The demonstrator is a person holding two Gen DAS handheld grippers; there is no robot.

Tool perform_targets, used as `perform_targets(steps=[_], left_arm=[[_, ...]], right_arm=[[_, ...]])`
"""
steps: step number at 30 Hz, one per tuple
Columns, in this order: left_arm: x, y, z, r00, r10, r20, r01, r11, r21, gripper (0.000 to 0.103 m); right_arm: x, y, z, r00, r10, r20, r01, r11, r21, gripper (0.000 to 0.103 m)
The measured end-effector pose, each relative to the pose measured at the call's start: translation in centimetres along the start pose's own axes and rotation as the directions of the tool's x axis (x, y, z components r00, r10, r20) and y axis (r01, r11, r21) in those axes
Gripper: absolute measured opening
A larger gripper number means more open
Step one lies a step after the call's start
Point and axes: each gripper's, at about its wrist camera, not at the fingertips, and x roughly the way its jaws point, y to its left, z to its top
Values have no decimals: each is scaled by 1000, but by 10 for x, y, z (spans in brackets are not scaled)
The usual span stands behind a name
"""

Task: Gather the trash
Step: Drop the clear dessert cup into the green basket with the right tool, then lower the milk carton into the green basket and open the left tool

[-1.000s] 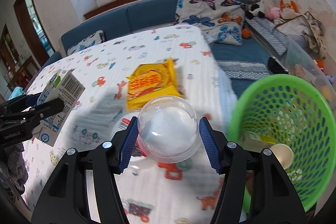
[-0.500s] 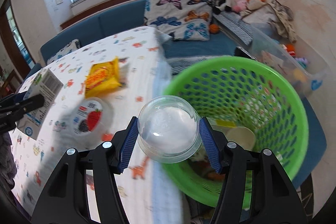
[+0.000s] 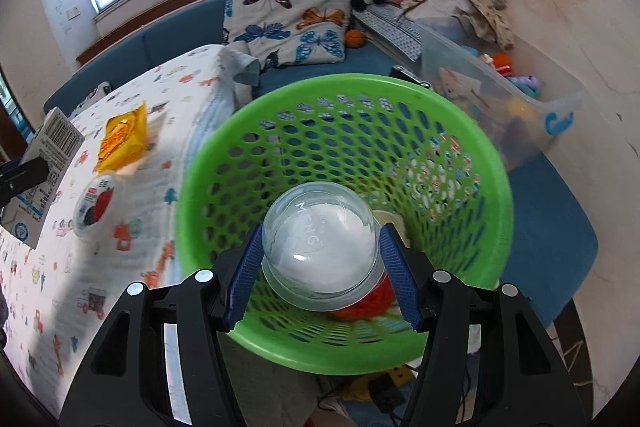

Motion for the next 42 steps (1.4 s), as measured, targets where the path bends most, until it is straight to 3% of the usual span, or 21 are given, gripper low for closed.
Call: perform_targets(steps=[13,26,37,42], left_arm=[[28,-54,26,997,-68,-24,69,995,67,61],[73,-108,33,988,-105,-110,118,986,121,61],[96,-120,19,976,-122,-180,145,982,122,62],[94,-122,17,973,-145,-178,167,978,121,70]], right_arm=[[-16,-26,-1,1000,-15,23,14,999,34,64],[-38,-39,-7,998,-26,55,23,998,59,66],[-42,-45,-12,998,-29,59,24,997,77,66],[-41,-45,-11,998,-27,59,23,997,78,66]])
